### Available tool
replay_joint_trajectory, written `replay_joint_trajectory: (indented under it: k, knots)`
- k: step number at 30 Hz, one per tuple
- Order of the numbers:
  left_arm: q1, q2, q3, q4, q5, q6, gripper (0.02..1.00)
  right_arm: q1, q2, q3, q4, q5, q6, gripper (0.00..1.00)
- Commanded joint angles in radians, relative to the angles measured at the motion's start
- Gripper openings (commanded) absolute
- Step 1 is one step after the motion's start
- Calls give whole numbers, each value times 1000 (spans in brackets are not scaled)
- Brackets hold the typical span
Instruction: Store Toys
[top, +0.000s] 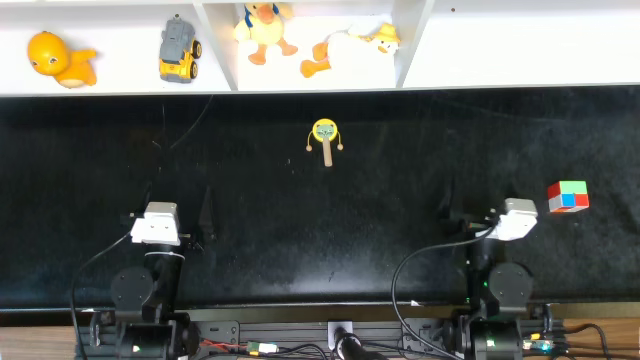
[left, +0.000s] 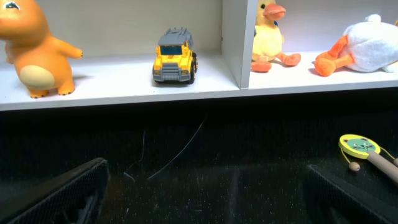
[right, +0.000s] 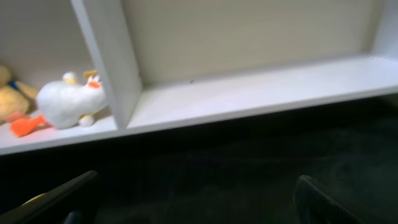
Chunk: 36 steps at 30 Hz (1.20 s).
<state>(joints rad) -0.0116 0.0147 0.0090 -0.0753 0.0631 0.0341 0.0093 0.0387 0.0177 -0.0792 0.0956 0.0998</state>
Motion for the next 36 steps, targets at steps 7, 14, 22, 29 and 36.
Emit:
replay_joint_trajectory:
  k: [7,14,22,29,36]
  knots:
    - [2,-12,-1,-5,-13,19,998,514,460,220,-175,579,445,993]
    - [2,-12,-1,-5,-13,19,998,818,949,491,-330,700,679,993]
    - [2,-12,-1,-5,-13,18,998,842,1374,827,-456,578,726,998]
    - [2,-12,-1,-5,-13,18,998,843,1656,1114,-563,471,723,996]
    - [2,-12,-1,-5,-13,18,998,841,1822,1288,-735,400,723,996]
